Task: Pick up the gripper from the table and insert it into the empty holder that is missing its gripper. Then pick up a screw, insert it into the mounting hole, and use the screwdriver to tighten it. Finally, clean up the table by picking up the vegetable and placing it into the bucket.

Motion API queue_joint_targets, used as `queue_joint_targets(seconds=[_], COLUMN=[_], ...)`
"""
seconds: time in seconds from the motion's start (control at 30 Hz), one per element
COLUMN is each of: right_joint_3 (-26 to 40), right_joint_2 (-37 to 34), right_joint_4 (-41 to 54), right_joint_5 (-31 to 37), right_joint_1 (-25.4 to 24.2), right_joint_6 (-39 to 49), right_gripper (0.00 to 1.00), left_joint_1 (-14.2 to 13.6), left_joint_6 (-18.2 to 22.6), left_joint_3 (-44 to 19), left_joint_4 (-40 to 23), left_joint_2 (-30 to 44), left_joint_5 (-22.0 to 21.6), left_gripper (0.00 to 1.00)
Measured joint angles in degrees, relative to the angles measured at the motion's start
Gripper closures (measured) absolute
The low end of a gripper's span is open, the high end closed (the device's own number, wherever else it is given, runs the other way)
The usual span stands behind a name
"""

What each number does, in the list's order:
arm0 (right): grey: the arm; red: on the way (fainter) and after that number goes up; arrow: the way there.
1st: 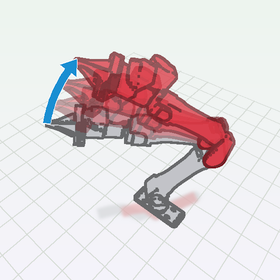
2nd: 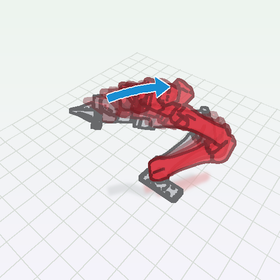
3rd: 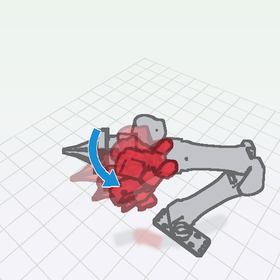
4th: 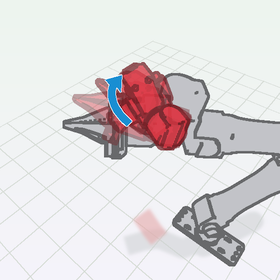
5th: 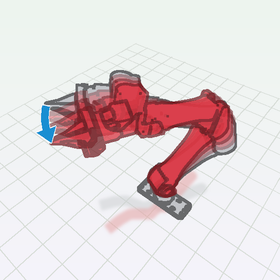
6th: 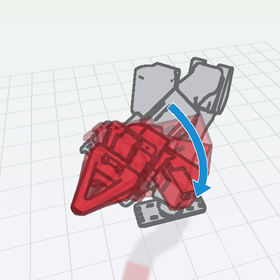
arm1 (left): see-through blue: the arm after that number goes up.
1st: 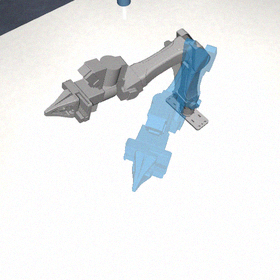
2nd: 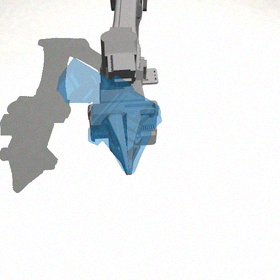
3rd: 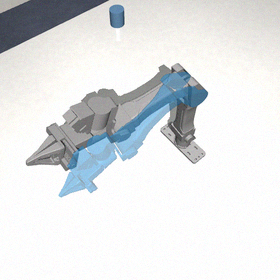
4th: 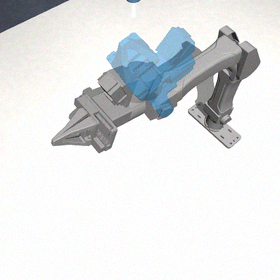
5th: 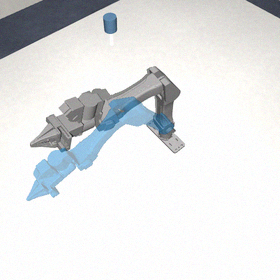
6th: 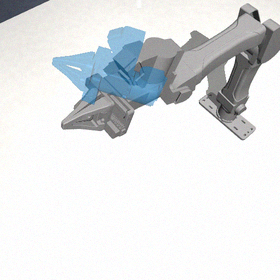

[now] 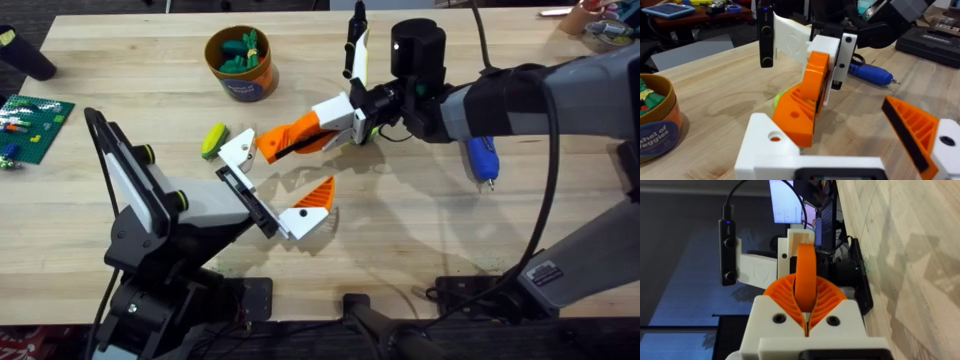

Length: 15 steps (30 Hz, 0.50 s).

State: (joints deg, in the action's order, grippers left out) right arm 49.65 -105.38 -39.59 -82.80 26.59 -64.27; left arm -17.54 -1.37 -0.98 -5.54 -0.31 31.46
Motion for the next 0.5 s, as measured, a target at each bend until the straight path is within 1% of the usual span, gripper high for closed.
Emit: queue_joint_targets(seconds=[0.5], right_joint_3=[0.02], right_joint_2=[-0.11], right_joint_4=[0.85], right_joint_5=[0.46], right_joint_1=[-0.05], right_joint_6=[-0.06], right_gripper=[0.983], left_joint_1=[0.0], left_joint_6=[0.0], left_joint_3=[-0.12], left_joint_4=[0.76], left_joint_2=[0.32], left_joint_5=[-0.04], left_gripper=[0.014])
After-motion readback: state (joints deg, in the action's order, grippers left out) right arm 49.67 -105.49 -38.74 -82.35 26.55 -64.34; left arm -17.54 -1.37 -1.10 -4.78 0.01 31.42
